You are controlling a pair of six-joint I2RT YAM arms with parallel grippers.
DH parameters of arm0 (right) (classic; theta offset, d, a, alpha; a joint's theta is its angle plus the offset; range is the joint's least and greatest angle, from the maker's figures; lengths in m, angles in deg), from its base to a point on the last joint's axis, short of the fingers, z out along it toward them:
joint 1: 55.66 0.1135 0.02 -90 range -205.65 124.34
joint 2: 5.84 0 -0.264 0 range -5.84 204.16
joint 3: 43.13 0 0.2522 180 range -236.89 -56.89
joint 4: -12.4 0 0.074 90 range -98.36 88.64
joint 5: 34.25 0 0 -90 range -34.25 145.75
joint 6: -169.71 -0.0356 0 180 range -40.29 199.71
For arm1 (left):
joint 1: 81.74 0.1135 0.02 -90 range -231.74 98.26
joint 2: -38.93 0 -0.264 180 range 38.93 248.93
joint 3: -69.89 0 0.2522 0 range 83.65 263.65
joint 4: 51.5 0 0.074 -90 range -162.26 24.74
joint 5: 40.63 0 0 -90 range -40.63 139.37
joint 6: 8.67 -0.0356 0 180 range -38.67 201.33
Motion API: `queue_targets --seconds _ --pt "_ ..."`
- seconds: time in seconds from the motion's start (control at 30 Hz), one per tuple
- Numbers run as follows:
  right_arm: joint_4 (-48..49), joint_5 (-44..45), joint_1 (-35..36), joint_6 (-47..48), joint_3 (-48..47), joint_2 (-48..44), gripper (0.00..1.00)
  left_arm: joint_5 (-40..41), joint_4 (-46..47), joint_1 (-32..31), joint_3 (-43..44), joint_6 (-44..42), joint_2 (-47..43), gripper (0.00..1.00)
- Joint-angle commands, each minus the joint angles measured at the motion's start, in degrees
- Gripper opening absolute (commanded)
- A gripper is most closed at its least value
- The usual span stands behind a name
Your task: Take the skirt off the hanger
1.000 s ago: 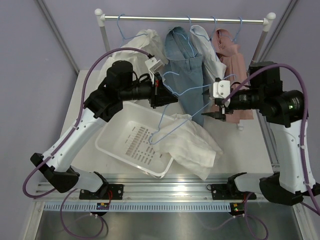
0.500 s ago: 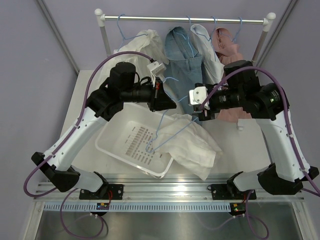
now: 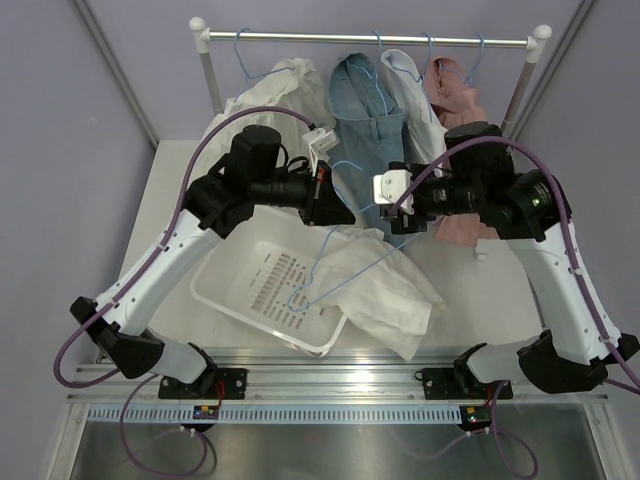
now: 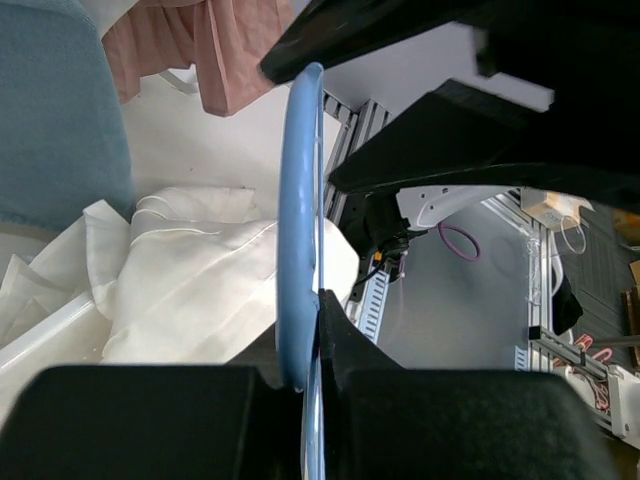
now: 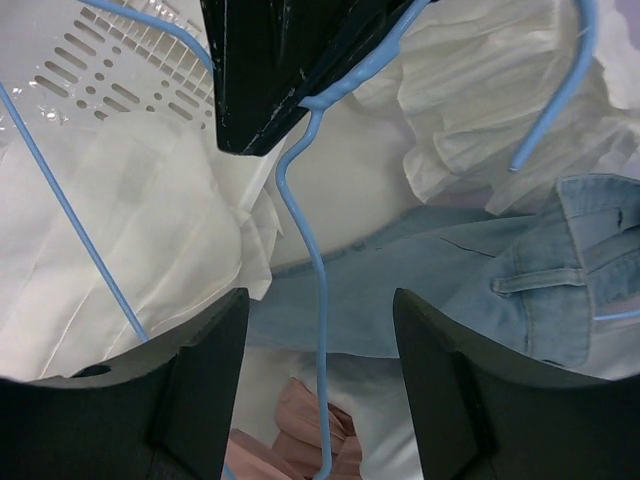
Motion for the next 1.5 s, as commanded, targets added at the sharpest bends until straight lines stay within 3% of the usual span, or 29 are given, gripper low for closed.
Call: queue_targets --seconds 0.0,0.1,0.27,0.37,0.57,0.6,0.73,1.1,1.23,1.33,1.47 --pt "2.8 1.5 0.6 -0.6 2.3 1.1 0.66 -3.6 3.6 0.2 2.0 1.9 -1.2 0.0" --pt "5.2 3.0 0.5 -1.0 3.9 1.3 0.6 -4.3 4.7 0.2 0.8 2.9 -1.8 0.0" --pt "8.3 3.0 0.5 -3.7 4.1 1.2 0.14 -4.2 5.9 0.3 -0.9 3.8 -2.5 0.0" --pt "8.7 2.0 0.4 -5.6 4.1 0.7 0.03 -2.7 6.0 0.7 -1.8 3.3 -3.4 0.02" --pt "9.6 -0.8 -1.3 -8.9 7.2 -1.7 0.0 -1.4 11.0 4.9 -6.6 3.5 -8.4 0.51" --pt "9.8 -1.6 -1.9 -10.3 7.5 -2.3 0.0 -1.4 12.0 5.6 -8.6 3.9 -9.3 0.66" --pt "10.6 -6.8 -5.7 -13.8 8.9 -3.3 0.0 -4.0 17.2 9.7 -13.5 4.8 -13.1 0.83" --pt "13.8 -12.2 -8.1 -21.8 11.6 -2.8 0.0 -11.3 26.4 10.3 -16.4 11.0 -12.5 0.83" --pt "14.3 -13.9 -8.2 -23.1 10.2 -1.6 0.0 -11.2 24.6 9.8 -16.0 10.3 -11.5 0.82" --pt "14.6 -14.5 -8.2 -23.8 9.0 -0.6 0.0 -10.5 22.2 9.0 -15.7 8.8 -10.6 0.79" --pt "15.4 -14.1 -8.1 -24.1 8.7 0.4 0.0 -9.7 18.3 8.0 -14.1 6.9 -9.4 0.67"
